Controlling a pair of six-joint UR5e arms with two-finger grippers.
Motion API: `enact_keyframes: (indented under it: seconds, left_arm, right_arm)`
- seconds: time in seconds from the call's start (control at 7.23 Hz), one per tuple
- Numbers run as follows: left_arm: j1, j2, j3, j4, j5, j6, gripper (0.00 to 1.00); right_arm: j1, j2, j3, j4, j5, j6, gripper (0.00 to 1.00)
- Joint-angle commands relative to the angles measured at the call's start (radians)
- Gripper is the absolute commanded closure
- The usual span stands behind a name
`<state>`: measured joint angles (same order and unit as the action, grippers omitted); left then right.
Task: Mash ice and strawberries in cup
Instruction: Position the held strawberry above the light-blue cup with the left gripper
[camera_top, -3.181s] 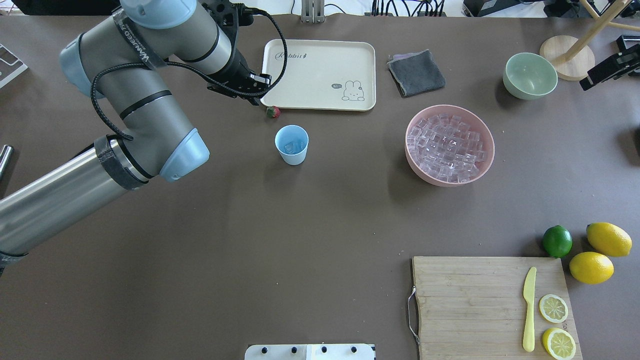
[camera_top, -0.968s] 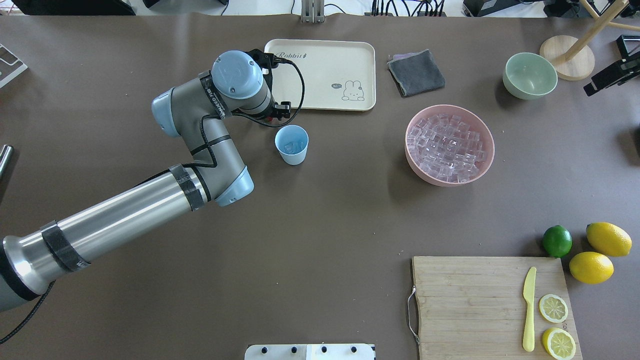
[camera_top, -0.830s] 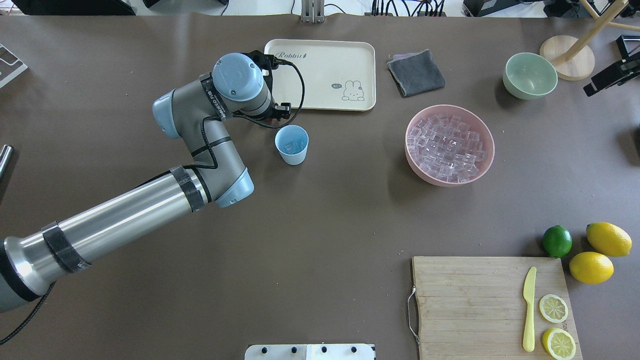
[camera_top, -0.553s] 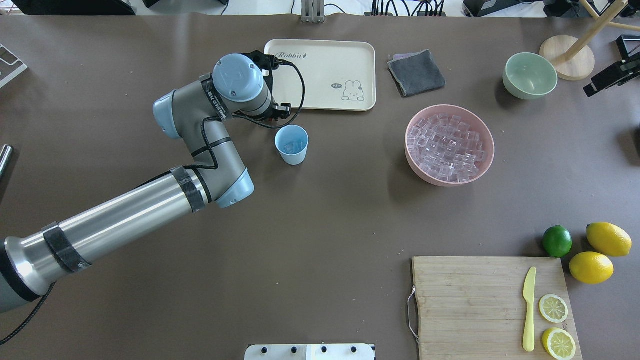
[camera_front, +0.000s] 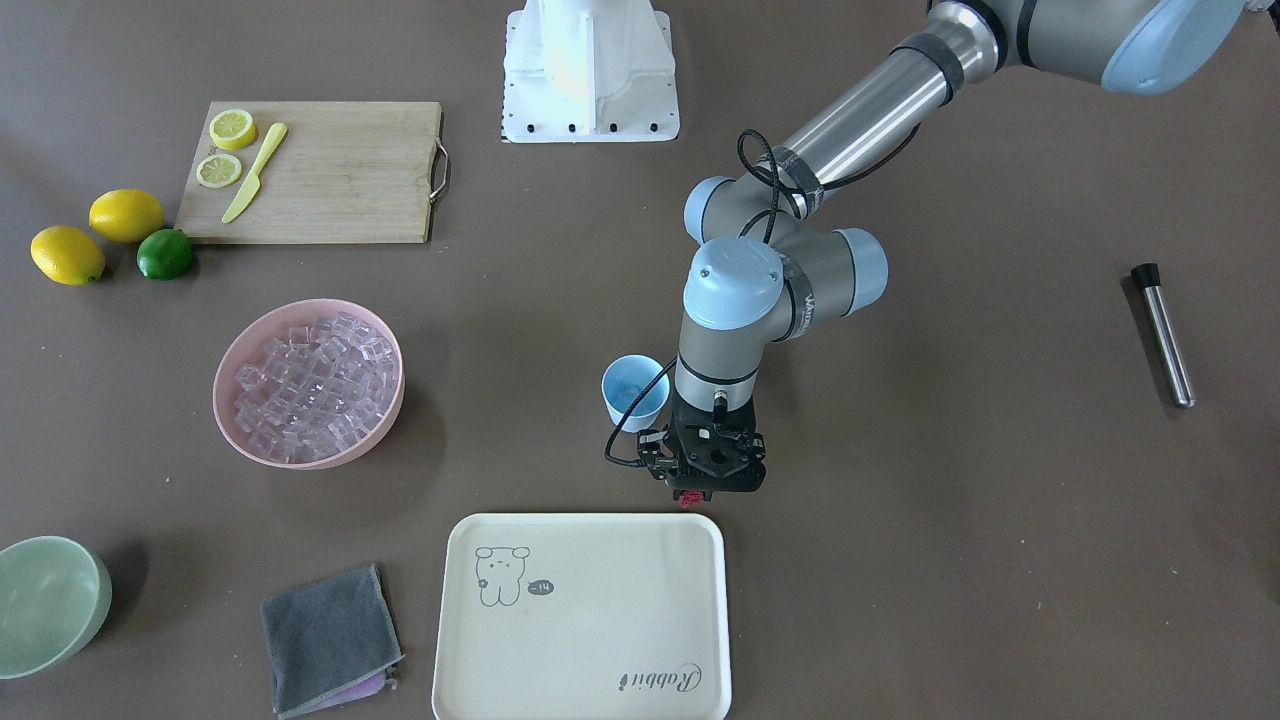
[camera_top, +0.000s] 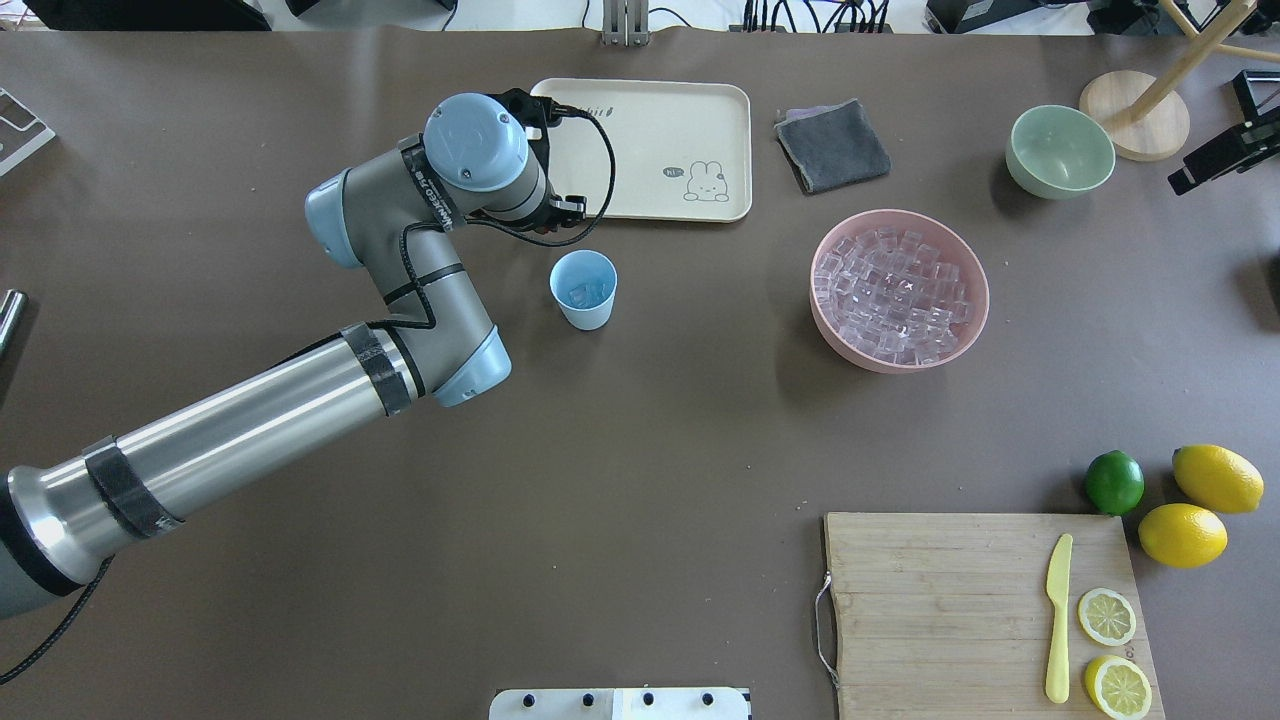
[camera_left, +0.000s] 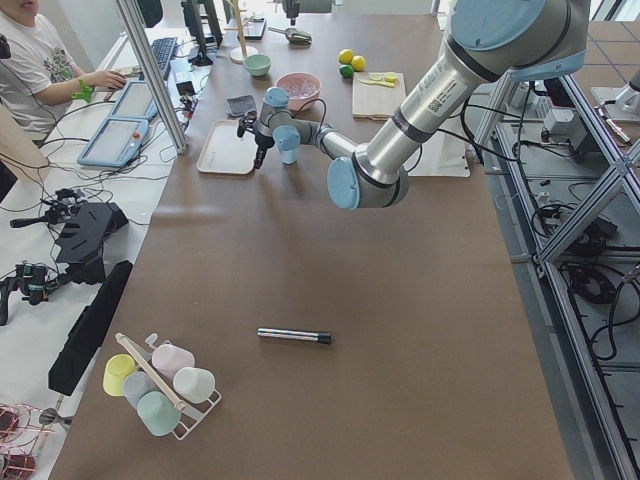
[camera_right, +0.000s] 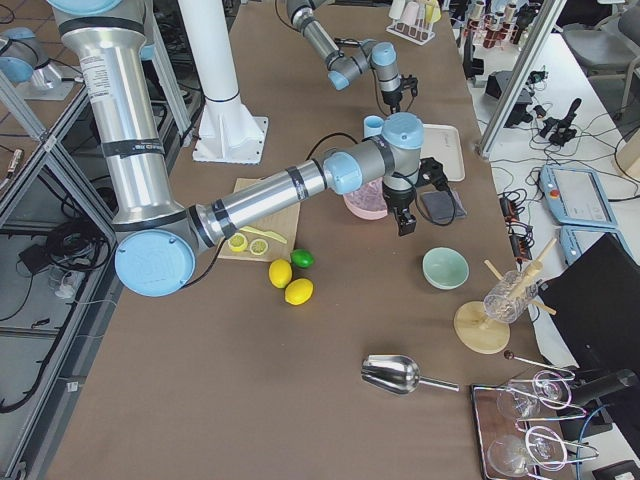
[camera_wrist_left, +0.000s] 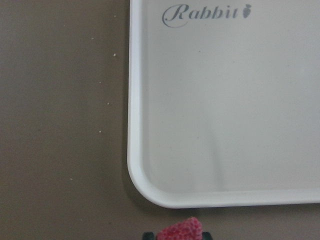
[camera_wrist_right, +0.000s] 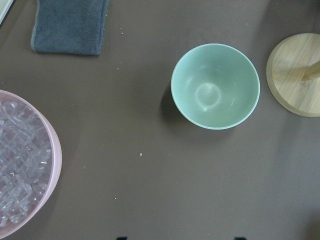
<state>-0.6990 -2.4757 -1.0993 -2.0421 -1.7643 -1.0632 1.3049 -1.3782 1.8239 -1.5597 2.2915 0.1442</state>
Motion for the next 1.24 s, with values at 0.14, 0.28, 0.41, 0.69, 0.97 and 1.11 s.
enact_keyframes:
  seconds: [0.14,0.28,0.41,0.69,0.97,1.11]
  left_arm:
    - [-0.083,-0.006,-0.213,0.189,-0.191,-0.029,1.00]
    - [-0.088,0.020,-0.328,0.298,-0.269,-0.034,1.00]
    - [-0.079,0.068,-0.449,0.359,-0.274,-0.079,1.00]
    - [0.037,0.106,-0.488,0.359,-0.232,-0.154,1.00]
    - [0.067,0.100,-0.472,0.350,-0.193,-0.152,1.00]
    - [0.052,0.098,-0.447,0.326,-0.192,-0.141,1.00]
  right_arm:
    - [-0.006,0.001,0.000,0.001,-0.001,0.000,0.23]
    - [-0.006,0.002,-0.001,0.001,-0.003,0.000,0.23]
    - [-0.006,0.005,0.000,0.001,-0.003,0.000,0.23]
    - [-0.006,0.005,-0.001,0.001,-0.004,0.000,0.23]
    - [-0.006,0.004,-0.001,0.001,-0.018,0.000,0.23]
    - [-0.006,0.001,-0.001,0.001,-0.018,-0.003,0.23]
